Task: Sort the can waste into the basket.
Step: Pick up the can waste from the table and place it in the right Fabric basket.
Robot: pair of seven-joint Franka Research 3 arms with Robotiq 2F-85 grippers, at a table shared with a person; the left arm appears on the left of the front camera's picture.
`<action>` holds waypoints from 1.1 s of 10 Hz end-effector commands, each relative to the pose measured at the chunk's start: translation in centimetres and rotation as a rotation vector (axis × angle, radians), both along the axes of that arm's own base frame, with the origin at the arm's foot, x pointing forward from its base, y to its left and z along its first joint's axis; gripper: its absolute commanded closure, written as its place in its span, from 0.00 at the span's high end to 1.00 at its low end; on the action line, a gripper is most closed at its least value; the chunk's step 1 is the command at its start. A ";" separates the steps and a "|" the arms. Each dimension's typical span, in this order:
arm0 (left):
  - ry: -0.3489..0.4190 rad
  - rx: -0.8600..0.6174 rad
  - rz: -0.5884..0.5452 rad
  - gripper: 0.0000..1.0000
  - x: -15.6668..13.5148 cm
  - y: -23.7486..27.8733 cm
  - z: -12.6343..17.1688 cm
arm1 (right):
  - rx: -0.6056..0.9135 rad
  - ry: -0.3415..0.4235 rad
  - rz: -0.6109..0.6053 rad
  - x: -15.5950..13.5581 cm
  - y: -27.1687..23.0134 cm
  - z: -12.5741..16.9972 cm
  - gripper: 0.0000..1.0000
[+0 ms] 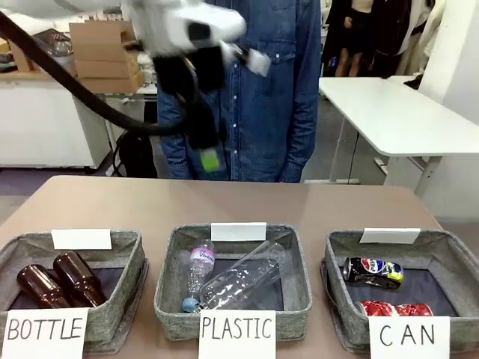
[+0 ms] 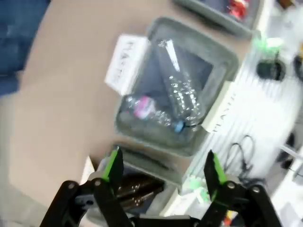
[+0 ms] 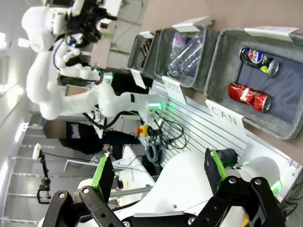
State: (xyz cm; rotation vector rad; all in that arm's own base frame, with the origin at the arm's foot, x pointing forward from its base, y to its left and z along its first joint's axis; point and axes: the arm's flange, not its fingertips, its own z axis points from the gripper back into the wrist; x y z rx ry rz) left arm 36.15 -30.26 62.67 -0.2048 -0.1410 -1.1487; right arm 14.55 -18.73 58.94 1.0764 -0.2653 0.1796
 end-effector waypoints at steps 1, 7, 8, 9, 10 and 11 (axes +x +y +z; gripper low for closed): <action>0.092 -0.190 0.262 0.87 2.5 6.9 1.5 | 0.004 0.004 -0.010 0.0 0.0 0.5 1.00; 0.228 -0.650 0.801 0.87 4.6 29.3 -1.3 | 0.001 0.107 0.375 10.3 6.0 -0.8 1.00; 0.247 -0.740 0.865 0.87 4.4 31.7 -2.0 | -0.013 0.141 0.473 13.3 8.9 -1.0 1.00; 0.276 -0.822 0.915 0.87 4.3 33.7 -2.8 | -0.024 0.156 0.548 15.9 11.9 -1.5 1.00; 0.316 -0.916 0.968 0.87 4.1 35.4 -4.1 | 0.001 0.177 0.625 18.4 15.0 -2.4 1.00; 0.358 -0.986 0.981 0.87 3.9 36.4 -5.5 | 0.071 0.190 0.692 20.2 17.4 -3.5 1.00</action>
